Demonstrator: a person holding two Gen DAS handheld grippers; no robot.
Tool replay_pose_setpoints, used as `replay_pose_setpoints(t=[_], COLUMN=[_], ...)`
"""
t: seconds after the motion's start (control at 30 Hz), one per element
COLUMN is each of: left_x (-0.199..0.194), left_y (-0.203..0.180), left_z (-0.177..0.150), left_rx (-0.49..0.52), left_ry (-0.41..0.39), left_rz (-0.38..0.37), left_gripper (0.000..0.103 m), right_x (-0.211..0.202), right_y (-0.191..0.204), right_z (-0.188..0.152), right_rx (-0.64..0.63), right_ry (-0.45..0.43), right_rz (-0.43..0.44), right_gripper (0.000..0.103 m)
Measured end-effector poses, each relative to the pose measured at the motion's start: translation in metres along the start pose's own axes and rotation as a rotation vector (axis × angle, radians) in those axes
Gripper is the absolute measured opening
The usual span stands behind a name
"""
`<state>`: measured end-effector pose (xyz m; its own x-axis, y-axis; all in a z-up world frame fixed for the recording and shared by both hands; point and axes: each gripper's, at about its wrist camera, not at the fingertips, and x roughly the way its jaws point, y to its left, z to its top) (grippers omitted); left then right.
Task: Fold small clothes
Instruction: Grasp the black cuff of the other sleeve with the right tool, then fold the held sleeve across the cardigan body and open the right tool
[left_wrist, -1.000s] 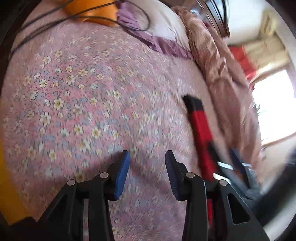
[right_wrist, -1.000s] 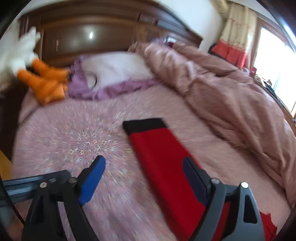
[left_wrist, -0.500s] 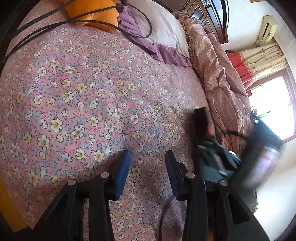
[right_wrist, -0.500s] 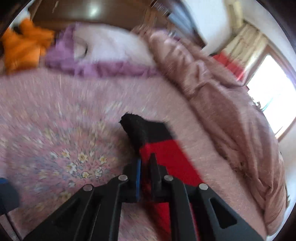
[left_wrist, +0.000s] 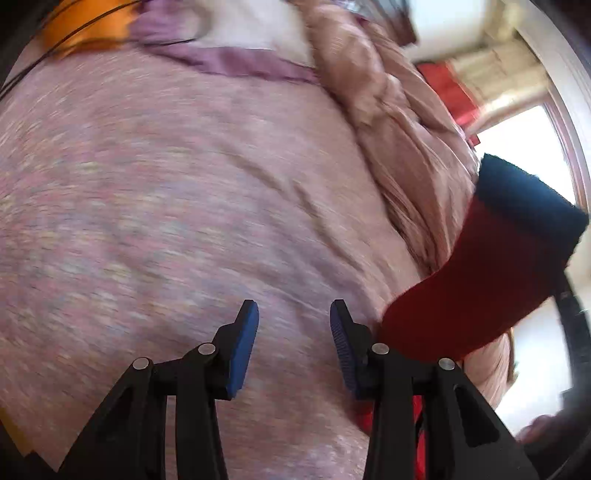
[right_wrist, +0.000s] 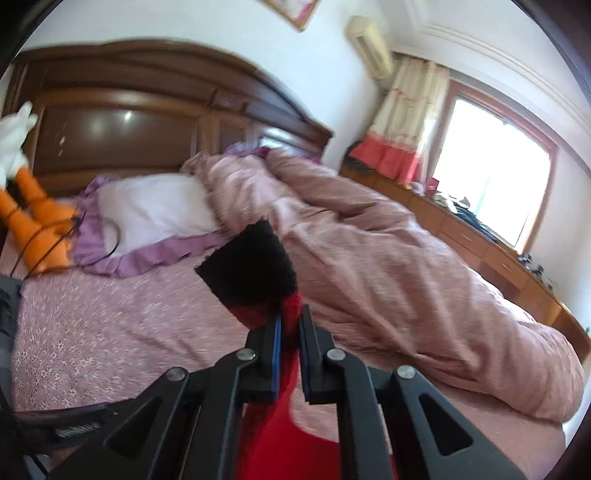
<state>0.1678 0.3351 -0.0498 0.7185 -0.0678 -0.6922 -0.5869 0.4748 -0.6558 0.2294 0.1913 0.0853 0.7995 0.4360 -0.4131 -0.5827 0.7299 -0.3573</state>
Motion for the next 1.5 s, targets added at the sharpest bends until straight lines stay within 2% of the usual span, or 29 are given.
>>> replay_pose_setpoints(t=[0.1,0.23,0.37,0.47,0.5,0.57,0.6,0.63,0.67,0.73,0.8,0.87,0.93,1.0,1.07,1.1,1.17,1.23,1.27,1.3,1.4,1.5], left_x=[0.004,0.011,0.021,0.036,0.041,0.053,0.06,0.065,0.07,0.077,0.08,0.081,0.082,0.084,0.088,0.09,0.091,0.097,0.098,0.099,0.096,0.091], left_y=[-0.031,-0.061,-0.085,-0.103,-0.108,-0.121,-0.127,-0.133,-0.138,-0.146,-0.152,-0.156,-0.16,-0.163,-0.168,-0.171,-0.173,-0.176,-0.176,-0.176,-0.175,-0.176], left_z=[-0.011,-0.028,-0.05,-0.071,-0.08,-0.098,-0.106,-0.114,-0.122,-0.136,-0.144,-0.149,-0.151,-0.152,-0.155,-0.156,-0.159,-0.157,-0.156,-0.156,-0.152,-0.152], left_rx=[0.063,0.094,0.163,0.224,0.247,0.306,0.339,0.367,0.395,0.441,0.466,0.488,0.485,0.469,0.467,0.466,0.465,0.453,0.44,0.433,0.424,0.434], left_ry=[0.0,0.028,0.037,0.074,0.094,0.13,0.147,0.16,0.174,0.19,0.182,0.155,0.13,0.114,0.104,0.098,0.09,0.098,0.109,0.114,0.108,0.102], left_rz=[-0.015,-0.064,-0.045,-0.019,-0.015,-0.006,0.002,0.012,0.023,0.045,0.067,0.092,0.107,0.107,0.106,0.105,0.107,0.109,0.101,0.096,0.096,0.092], left_gripper=[0.033,0.033,0.033,0.033,0.033,0.033,0.033,0.033,0.033,0.033,0.033,0.033,0.033,0.033,0.033,0.033,0.033,0.033,0.033,0.033,0.033,0.033], right_x=[-0.03,-0.076,-0.126,-0.152,-0.159,-0.171,-0.175,-0.177,-0.182,-0.186,-0.188,-0.19,-0.185,-0.168,-0.138,-0.118,-0.078,-0.055,-0.052,-0.055,-0.073,-0.114], right_y=[-0.052,-0.126,-0.202,-0.244,-0.255,-0.271,-0.279,-0.284,-0.292,-0.303,-0.32,-0.342,-0.365,-0.373,-0.381,-0.384,-0.383,-0.38,-0.38,-0.379,-0.379,-0.379], right_z=[-0.002,-0.015,-0.042,-0.076,-0.095,-0.14,-0.17,-0.195,-0.231,-0.283,-0.32,-0.337,-0.337,-0.332,-0.331,-0.331,-0.339,-0.351,-0.353,-0.352,-0.341,-0.334], right_rx=[0.081,0.221,0.341,0.372,0.37,0.387,0.417,0.45,0.51,0.62,0.718,0.78,0.827,0.859,0.887,0.891,0.878,0.868,0.868,0.869,0.882,0.92], right_ry=[-0.027,-0.067,-0.1,-0.08,-0.058,-0.022,0.02,0.053,0.079,0.123,0.178,0.166,0.137,0.142,0.183,0.241,0.41,0.5,0.471,0.438,0.361,0.303], right_rz=[-0.022,-0.043,-0.084,-0.113,-0.133,-0.22,-0.244,-0.232,-0.183,-0.088,-0.047,-0.01,0.045,0.104,0.186,0.197,0.135,0.079,0.047,0.054,0.055,0.021], right_gripper=[0.008,0.008,0.008,0.011,0.016,0.05,0.089,0.1,0.099,0.099,0.097,0.097,0.097,0.097,0.094,0.088,0.071,0.04,0.032,0.01,0.01,0.01])
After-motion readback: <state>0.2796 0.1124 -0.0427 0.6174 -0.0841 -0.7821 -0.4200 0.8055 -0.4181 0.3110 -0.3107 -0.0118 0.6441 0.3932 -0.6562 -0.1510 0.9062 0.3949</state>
